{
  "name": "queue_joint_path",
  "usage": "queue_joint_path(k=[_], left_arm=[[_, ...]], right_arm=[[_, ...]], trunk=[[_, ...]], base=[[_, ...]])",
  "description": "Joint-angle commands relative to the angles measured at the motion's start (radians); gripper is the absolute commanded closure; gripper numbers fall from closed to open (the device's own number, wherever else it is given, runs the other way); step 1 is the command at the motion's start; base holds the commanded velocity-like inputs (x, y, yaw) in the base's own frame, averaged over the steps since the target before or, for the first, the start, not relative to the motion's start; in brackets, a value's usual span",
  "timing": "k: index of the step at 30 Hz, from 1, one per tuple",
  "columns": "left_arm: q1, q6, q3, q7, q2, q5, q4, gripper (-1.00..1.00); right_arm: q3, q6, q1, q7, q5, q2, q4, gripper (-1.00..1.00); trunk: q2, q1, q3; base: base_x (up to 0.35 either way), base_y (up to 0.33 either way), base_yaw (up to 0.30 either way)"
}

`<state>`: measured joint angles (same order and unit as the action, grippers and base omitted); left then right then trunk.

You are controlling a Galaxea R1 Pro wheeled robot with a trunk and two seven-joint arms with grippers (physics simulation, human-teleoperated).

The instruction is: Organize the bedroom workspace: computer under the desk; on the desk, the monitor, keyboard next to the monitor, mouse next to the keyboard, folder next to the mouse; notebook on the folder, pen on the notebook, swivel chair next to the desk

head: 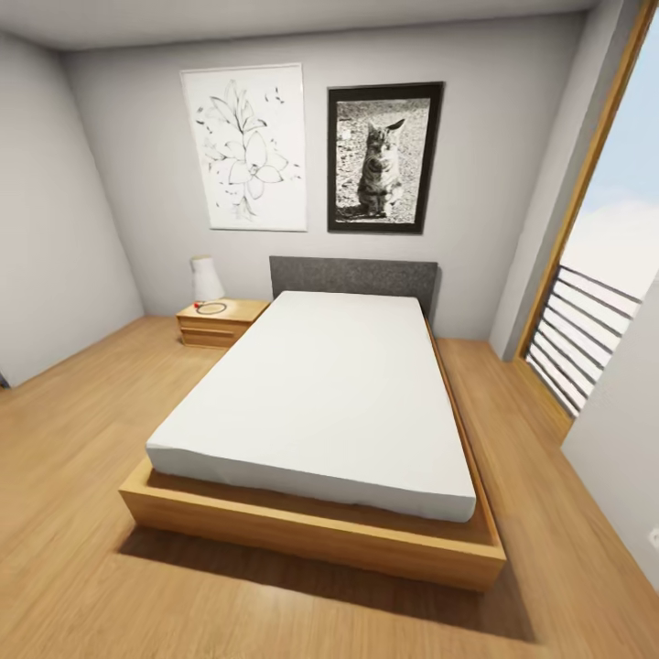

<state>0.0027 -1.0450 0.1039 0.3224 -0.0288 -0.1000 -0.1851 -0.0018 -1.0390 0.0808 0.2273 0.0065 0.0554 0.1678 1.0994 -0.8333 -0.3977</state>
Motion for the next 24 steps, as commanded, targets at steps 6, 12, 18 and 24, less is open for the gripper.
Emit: queue_joint_path(k=[6, 12, 18, 24], left_arm=[[0.000, 0.053, 0.003, -0.010, 0.000, -0.025, -0.011, -1.00], [0.000, 0.086, 0.003, -0.015, 0.000, -0.021, -0.013, -1.00], [0.000, 0.090, 0.001, -0.016, -0.001, -0.020, -0.011, -1.00], [0.000, 0.091, 0.000, -0.017, -0.001, -0.020, -0.010, -1.00]], right_arm=[[-0.002, -0.002, 0.001, 0.003, -0.001, -0.002, 0.000, -1.00], [-0.003, 0.000, 0.001, 0.003, -0.001, -0.003, 0.003, -1.00], [-0.005, 0.000, 0.001, 0.004, -0.003, -0.002, 0.003, -1.00], [-0.006, -0.002, 0.001, 0.005, -0.003, -0.002, 0.003, -1.00]], trunk=[[0.001, 0.000, -0.001], [0.001, 0.000, -0.001], [0.001, 0.000, -0.001], [0.001, 0.000, -0.001]], base=[[0.000, 0.000, 0.219], [0.000, 0.000, 0.033], [0.000, 0.000, 0.174], [0.000, 0.000, 0.274]])
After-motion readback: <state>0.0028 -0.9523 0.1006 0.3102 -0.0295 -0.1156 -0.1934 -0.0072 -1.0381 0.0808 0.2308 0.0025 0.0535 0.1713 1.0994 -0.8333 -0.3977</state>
